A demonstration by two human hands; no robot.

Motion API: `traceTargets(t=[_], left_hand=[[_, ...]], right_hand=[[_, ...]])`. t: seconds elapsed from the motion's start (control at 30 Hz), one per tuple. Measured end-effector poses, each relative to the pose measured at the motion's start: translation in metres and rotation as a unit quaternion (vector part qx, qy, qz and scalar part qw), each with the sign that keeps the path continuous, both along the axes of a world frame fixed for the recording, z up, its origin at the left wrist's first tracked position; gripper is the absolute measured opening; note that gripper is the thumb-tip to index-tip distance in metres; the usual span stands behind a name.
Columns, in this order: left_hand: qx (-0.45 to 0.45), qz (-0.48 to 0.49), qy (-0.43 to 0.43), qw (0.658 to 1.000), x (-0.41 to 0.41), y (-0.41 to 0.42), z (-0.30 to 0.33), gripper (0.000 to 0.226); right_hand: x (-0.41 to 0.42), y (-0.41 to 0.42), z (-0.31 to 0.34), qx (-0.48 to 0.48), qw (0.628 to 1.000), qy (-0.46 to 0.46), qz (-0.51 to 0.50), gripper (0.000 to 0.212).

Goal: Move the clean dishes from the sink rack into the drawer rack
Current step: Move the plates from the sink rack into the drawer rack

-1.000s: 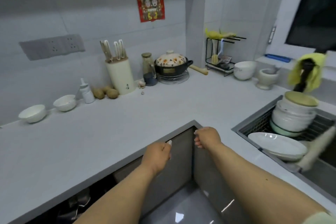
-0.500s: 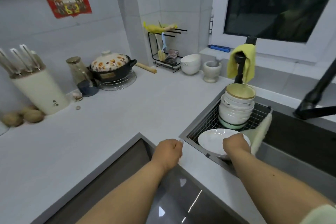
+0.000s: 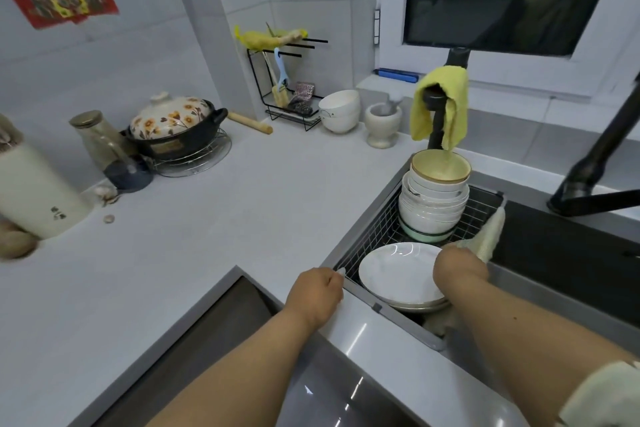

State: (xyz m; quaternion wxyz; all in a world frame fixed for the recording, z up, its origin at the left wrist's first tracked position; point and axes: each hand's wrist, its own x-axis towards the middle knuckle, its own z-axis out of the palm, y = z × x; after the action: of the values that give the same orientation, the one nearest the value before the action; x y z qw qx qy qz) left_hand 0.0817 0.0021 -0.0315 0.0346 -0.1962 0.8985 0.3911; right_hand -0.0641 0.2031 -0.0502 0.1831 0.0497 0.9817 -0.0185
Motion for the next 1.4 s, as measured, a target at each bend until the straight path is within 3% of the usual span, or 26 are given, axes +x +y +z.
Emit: traceTargets(t=[0.23, 0.77, 1.0, 1.23, 1.33, 1.4], left_hand=[[-0.004, -0.007, -0.009, 1.0, -0.012, 0.001, -0.012, 0.047], [0.003, -0.012, -0.009, 1.0, -0.023, 0.013, -0.008, 0.053], [-0.004, -0.003, -0.014, 1.0, -0.023, 0.02, 0.001, 0.053], [-0.016, 0.036, -0.031, 0.999, -0.02, 0.022, 0.007, 0.045], [0.044, 0.088, -0.079, 0.992, -0.018, 0.023, 0.015, 0.04], [0.166, 0.146, -0.106, 0.969, -0.014, 0.025, 0.024, 0.046]], right_hand=[[-0.013, 0.003, 0.008, 0.03, 0.999, -0.019, 0.004, 0.036], [-0.026, 0.014, 0.021, -0.03, 0.999, -0.037, -0.018, 0.032], [-0.027, 0.027, 0.022, -0.129, 0.99, -0.054, -0.02, 0.016], [-0.025, 0.046, 0.039, -0.254, 0.962, -0.055, -0.082, 0.027], [-0.021, 0.051, 0.049, -0.316, 0.942, -0.071, -0.087, 0.026], [-0.017, 0.051, 0.06, -0.348, 0.931, -0.086, -0.065, 0.023]])
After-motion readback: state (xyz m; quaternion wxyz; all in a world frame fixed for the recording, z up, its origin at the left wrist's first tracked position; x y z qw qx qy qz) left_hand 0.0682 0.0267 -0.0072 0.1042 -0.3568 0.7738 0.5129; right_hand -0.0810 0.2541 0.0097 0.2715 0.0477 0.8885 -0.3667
